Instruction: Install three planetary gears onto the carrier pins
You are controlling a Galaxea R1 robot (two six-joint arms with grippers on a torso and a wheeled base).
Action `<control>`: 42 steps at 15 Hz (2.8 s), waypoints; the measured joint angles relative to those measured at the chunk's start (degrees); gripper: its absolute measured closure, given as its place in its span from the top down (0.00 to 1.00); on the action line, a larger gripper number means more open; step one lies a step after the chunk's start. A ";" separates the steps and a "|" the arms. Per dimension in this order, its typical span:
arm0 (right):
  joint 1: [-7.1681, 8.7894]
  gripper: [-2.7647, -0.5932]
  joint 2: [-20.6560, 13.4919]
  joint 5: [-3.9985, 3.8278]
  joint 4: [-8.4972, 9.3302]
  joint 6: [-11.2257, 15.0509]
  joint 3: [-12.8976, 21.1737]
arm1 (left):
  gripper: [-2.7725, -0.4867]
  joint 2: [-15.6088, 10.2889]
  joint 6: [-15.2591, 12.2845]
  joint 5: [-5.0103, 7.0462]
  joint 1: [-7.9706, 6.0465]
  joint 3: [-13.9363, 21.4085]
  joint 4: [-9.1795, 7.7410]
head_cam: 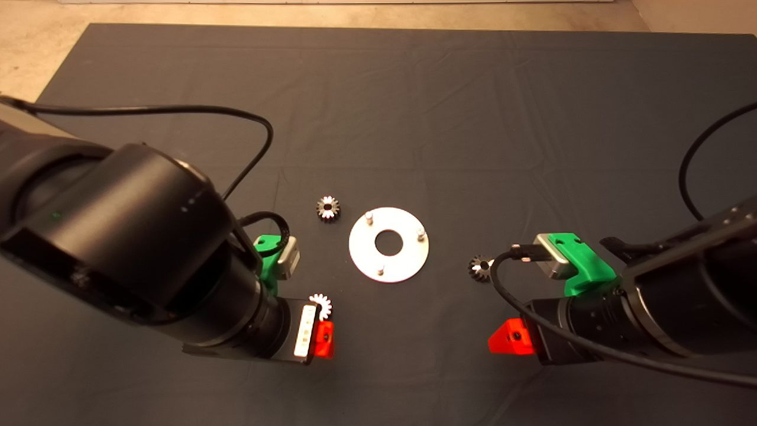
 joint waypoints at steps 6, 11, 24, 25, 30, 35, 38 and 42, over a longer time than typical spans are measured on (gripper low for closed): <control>0.00 1.00 0.00 0.00 0.00 -0.01 0.00 | 0.99 0.00 0.54 0.00 0.00 0.00 0.03; 0.00 1.00 -0.05 0.00 0.01 -0.02 0.00 | 0.99 -0.02 6.29 0.00 0.00 -2.45 6.56; -1.41 1.00 -7.72 -0.02 -0.63 -14.40 -0.01 | 0.99 0.33 17.38 -0.02 8.33 -16.41 25.98; -2.38 1.00 -9.62 -0.05 -1.07 -17.61 -0.01 | 0.99 0.33 17.92 0.00 9.03 -16.85 26.42; -5.75 1.00 -12.73 0.00 -3.90 -25.56 -0.71 | 0.99 0.63 19.82 0.00 10.73 -19.89 31.15; -7.19 1.00 -13.51 0.00 -5.08 -29.25 -3.34 | 0.99 1.79 23.69 -2.37 12.17 -28.53 33.19; -7.34 1.00 -13.51 0.02 -5.44 -30.38 -4.44 | 0.99 2.43 25.43 -5.40 13.68 -31.30 33.85; -8.24 1.00 -13.51 0.00 -5.60 -30.99 -4.86 | 0.99 3.50 27.49 -6.12 14.47 -34.02 35.01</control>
